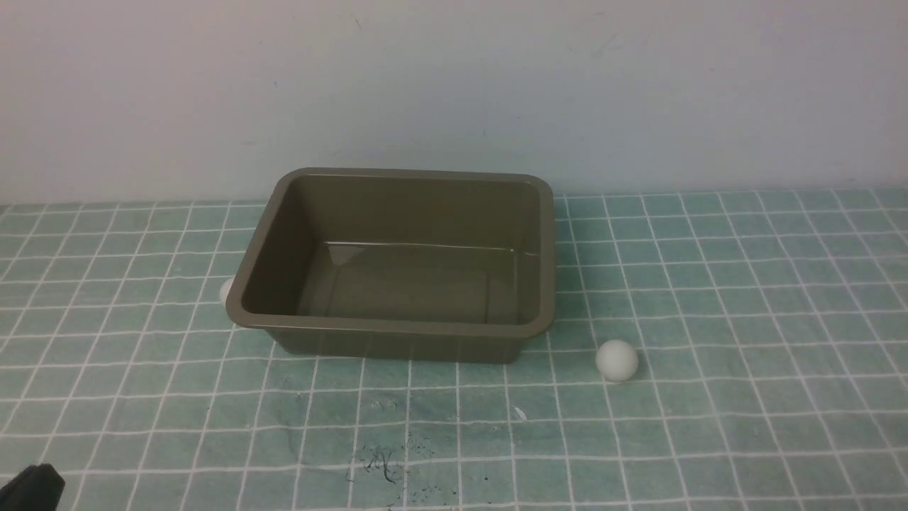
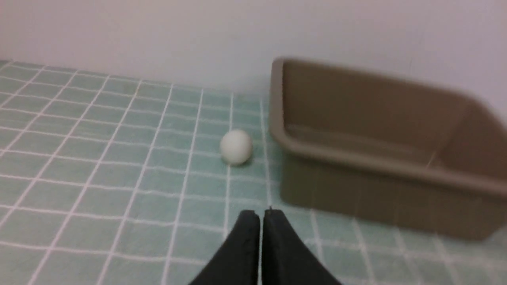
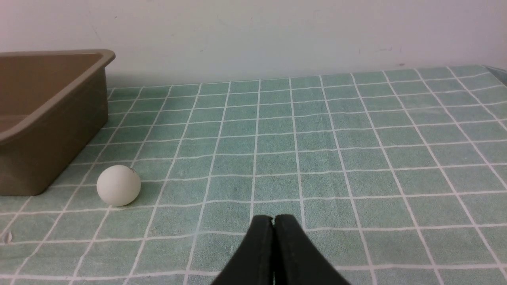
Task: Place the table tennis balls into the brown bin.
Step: 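Reach for and grasp a ping pong ball on the table beside the basket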
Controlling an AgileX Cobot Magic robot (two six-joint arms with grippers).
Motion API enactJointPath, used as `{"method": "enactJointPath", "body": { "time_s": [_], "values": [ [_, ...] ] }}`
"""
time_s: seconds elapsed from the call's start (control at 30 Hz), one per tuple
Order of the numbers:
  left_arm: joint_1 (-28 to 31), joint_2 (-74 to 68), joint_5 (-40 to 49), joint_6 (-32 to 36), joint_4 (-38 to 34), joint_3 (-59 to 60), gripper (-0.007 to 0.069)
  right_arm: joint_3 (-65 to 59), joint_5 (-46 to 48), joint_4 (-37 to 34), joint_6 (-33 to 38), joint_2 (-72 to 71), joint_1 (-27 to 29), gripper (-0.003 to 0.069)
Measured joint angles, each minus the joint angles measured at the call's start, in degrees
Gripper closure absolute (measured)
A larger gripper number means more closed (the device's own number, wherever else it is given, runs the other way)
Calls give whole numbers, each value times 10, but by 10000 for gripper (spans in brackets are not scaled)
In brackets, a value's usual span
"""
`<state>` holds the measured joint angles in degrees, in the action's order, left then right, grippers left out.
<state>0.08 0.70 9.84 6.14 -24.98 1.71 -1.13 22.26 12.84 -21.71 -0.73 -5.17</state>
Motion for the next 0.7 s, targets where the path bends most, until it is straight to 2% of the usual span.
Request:
{"method": "enactJointPath", "body": {
  "time_s": [0.1, 0.13, 0.2, 0.27, 0.33, 0.4, 0.43, 0.47, 0.5, 0.63, 0.7],
  "values": [
    [0, 0, -91, -9, -72, 0, 629, 0, -5, -2, -2, 0, 0, 672],
    [0, 0, -155, -20, -108, 0, 629, -3, -26, -16, -9, 0, 0, 672],
    [-1, 0, -218, -37, -138, -5, 629, -5, -60, -52, -31, 0, 0, 672],
    [-3, 0, -261, -42, -144, -33, 629, -5, -128, -110, -71, 0, 0, 672],
    [-5, -11, -240, -32, -121, -101, 629, -5, -192, -164, -105, 0, 0, 672],
    [-5, -61, -154, -20, -91, -199, 629, -5, -240, -191, -120, 0, 0, 672],
    [-5, -91, -89, -16, -81, -237, 629, -5, -258, -197, -122, 0, 0, 672],
    [-6, -155, 15, -13, -65, -303, 629, -5, -277, -201, -121, 0, 0, 672],
    [-6, -165, 30, -13, -62, -312, 629, -5, -280, -201, -121, 0, 0, 672],
    [-6, -407, 317, 2, -15, -470, 629, -5, -324, -209, -122, 0, 0, 672],
    [-6, -494, 387, 17, 7, -507, 629, -5, -339, -208, -121, 0, 0, 672]
  ]
}}
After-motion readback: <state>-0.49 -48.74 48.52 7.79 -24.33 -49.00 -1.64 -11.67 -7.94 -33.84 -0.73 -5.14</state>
